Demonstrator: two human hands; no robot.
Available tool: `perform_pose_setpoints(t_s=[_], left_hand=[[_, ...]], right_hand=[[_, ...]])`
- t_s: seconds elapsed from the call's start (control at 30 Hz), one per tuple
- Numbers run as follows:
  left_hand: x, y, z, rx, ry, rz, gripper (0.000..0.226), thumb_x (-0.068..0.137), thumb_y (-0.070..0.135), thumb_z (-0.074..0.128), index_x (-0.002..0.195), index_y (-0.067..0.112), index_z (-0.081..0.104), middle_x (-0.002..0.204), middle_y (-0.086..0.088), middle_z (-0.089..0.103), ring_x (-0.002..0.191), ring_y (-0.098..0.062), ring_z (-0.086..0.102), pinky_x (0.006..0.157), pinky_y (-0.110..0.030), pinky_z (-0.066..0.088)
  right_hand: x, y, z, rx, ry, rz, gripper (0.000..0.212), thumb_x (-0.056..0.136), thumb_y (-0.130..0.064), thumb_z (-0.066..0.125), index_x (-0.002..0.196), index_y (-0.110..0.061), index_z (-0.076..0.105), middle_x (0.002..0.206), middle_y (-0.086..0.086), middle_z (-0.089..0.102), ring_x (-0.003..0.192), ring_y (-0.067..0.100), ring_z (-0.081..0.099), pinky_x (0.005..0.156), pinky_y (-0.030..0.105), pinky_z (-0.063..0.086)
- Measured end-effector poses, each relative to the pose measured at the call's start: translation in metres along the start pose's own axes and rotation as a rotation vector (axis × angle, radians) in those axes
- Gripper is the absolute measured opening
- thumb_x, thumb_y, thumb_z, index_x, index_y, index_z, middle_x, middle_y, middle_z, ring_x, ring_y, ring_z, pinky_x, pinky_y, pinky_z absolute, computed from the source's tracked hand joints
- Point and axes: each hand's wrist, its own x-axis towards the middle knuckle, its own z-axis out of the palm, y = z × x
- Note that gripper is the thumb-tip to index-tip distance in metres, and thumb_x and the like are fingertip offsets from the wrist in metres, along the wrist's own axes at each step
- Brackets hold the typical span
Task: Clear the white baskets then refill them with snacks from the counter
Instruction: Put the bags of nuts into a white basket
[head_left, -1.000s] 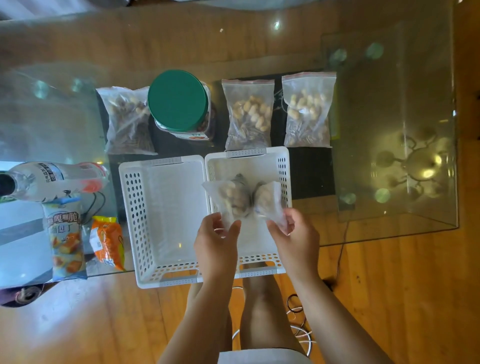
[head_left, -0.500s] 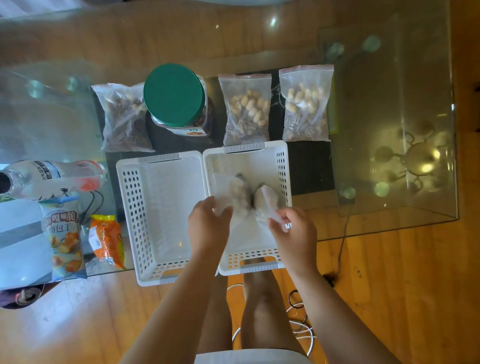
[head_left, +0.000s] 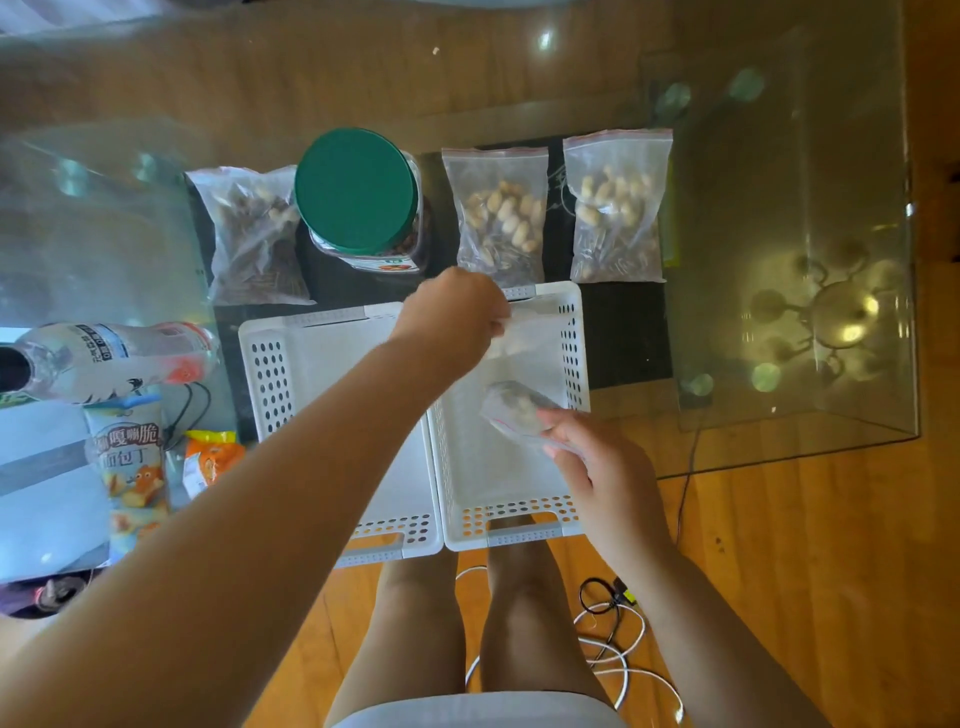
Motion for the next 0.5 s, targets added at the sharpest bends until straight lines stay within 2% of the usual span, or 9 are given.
perform_pose_setpoints(t_s=[0.07, 0.17, 0.2, 0.27, 0.3, 0.4, 0.5], left_hand=[[0.005, -0.005, -0.005, -0.003, -0.014, 0.035, 0.030, 0.086, 0.018, 0.064, 0.115, 0.022, 0.066, 0.117, -0.007, 0.067, 0.104, -0.028, 0.064, 0.096, -0.044, 0.049], [0.004, -0.019, -0.012, -0.045, -0.010, 0.047, 0.047, 0.078, 0.024, 0.073, 0.123, 0.024, 0.060, 0.119, -0.002, 0.067, 0.108, -0.024, 0.062, 0.096, -0.043, 0.049], [0.002, -0.024, -0.012, -0.027, -0.030, 0.037, 0.050, 0.076, 0.026, 0.074, 0.124, 0.025, 0.059, 0.121, -0.001, 0.065, 0.111, -0.024, 0.060, 0.097, -0.043, 0.047], [0.000, -0.033, -0.011, 0.046, -0.105, 0.024, 0.049, 0.078, 0.027, 0.072, 0.125, 0.027, 0.058, 0.125, -0.002, 0.063, 0.117, -0.025, 0.055, 0.100, -0.043, 0.044], [-0.001, -0.036, -0.009, 0.064, -0.138, 0.025, 0.045, 0.080, 0.026, 0.069, 0.124, 0.027, 0.059, 0.124, -0.003, 0.063, 0.116, -0.027, 0.055, 0.100, -0.042, 0.043], [-0.003, -0.040, -0.003, 0.063, -0.161, 0.059, 0.024, 0.091, 0.020, 0.053, 0.111, 0.013, 0.066, 0.109, -0.012, 0.068, 0.106, -0.032, 0.058, 0.091, -0.041, 0.046], [-0.002, -0.041, -0.001, 0.004, -0.161, 0.083, 0.021, 0.091, 0.008, 0.049, 0.100, 0.003, 0.067, 0.101, -0.017, 0.069, 0.097, -0.034, 0.061, 0.087, -0.040, 0.049]], right_hand=[[0.012, -0.005, -0.001, -0.009, -0.048, -0.068, 0.020, 0.088, -0.010, 0.057, 0.105, -0.011, 0.067, 0.107, 0.001, 0.070, 0.088, 0.004, 0.058, 0.068, 0.006, 0.041], [0.033, -0.012, 0.003, -0.007, -0.118, -0.116, 0.019, 0.088, -0.011, 0.058, 0.104, -0.013, 0.068, 0.101, 0.000, 0.072, 0.089, 0.013, 0.066, 0.070, 0.017, 0.049], [0.040, -0.014, 0.006, -0.006, -0.137, -0.121, 0.019, 0.089, -0.012, 0.058, 0.105, -0.014, 0.067, 0.100, -0.001, 0.072, 0.090, 0.012, 0.067, 0.073, 0.016, 0.050], [0.053, -0.017, 0.011, -0.018, -0.164, -0.138, 0.019, 0.089, -0.013, 0.058, 0.105, -0.015, 0.067, 0.099, -0.002, 0.072, 0.090, 0.008, 0.065, 0.073, 0.006, 0.043], [0.060, -0.017, 0.014, -0.028, -0.176, -0.143, 0.019, 0.089, -0.013, 0.057, 0.105, -0.014, 0.067, 0.099, 0.000, 0.072, 0.091, 0.010, 0.065, 0.073, 0.006, 0.042], [0.073, -0.017, 0.015, -0.053, -0.230, -0.120, 0.020, 0.092, -0.015, 0.053, 0.109, -0.013, 0.064, 0.105, 0.003, 0.071, 0.096, 0.019, 0.065, 0.082, 0.026, 0.050], [0.077, -0.015, 0.010, -0.085, -0.322, -0.139, 0.017, 0.093, -0.016, 0.050, 0.105, -0.015, 0.063, 0.101, 0.005, 0.069, 0.093, 0.022, 0.063, 0.079, 0.037, 0.052]])
